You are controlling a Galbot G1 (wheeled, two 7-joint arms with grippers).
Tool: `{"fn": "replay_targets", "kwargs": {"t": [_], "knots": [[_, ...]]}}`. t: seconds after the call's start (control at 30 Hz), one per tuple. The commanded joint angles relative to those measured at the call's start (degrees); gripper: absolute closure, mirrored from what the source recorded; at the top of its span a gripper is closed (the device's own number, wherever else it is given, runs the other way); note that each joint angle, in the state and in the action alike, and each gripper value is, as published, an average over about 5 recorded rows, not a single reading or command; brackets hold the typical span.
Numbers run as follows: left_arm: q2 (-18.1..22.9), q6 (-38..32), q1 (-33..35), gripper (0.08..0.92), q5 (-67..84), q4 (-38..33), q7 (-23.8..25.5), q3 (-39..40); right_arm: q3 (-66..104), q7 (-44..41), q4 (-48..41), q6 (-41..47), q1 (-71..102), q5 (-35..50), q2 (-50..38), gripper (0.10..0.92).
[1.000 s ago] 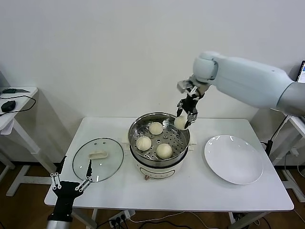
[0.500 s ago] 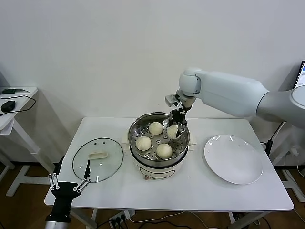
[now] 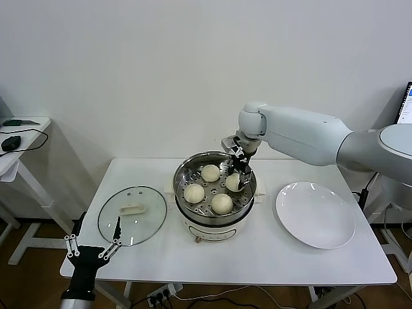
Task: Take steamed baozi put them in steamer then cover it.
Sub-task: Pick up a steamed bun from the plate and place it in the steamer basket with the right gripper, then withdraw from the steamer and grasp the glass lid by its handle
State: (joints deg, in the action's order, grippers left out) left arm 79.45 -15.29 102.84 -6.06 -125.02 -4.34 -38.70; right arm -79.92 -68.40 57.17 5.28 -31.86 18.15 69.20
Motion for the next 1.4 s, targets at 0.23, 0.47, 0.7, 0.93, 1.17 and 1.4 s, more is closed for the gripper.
{"fn": "replay_targets", "kwargs": {"t": [0.23, 0.47, 0.7, 0.93, 1.17, 1.4], "knots": [[0.07, 0.08, 0.06, 0.177, -0.07, -0.11, -0.05, 0.00, 1.22, 0.61, -0.22, -0.18, 1.04, -1.75, -0.15, 0.263], [0.05, 0.18, -0.01, 0.177, -0.19, -0.34, -0.06, 0.25, 5.81, 0.72, 2.16, -0.24, 0.75, -0.19, -2.23, 0.204], [-0.42, 0.37, -0.73, 0.177, -1.67, -0.26, -0.06, 0.60, 14.86, 13.79, 6.81, -6.46, 1.19, 5.65, -7.81, 0.203], [-1.20, 1.09, -2.62, 0.177, -6.06, -1.04, -0.31, 1.12, 19.57, 57.36, 13.91, -14.67, 6.08, 14.60, -15.59, 0.203], [-2.39, 2.72, -6.27, 0.177, -12.04, -1.08, -1.59, 1.70, 41.65, 83.36, 20.75, -18.71, 25.81, 16.09, -23.85, 0.203], [-3.43, 2.86, -10.13, 0.177, -22.00, 1.25, -2.26, 2.07, 72.77, 87.12, 23.94, -22.97, 56.01, 11.69, -26.71, 0.203]]}}
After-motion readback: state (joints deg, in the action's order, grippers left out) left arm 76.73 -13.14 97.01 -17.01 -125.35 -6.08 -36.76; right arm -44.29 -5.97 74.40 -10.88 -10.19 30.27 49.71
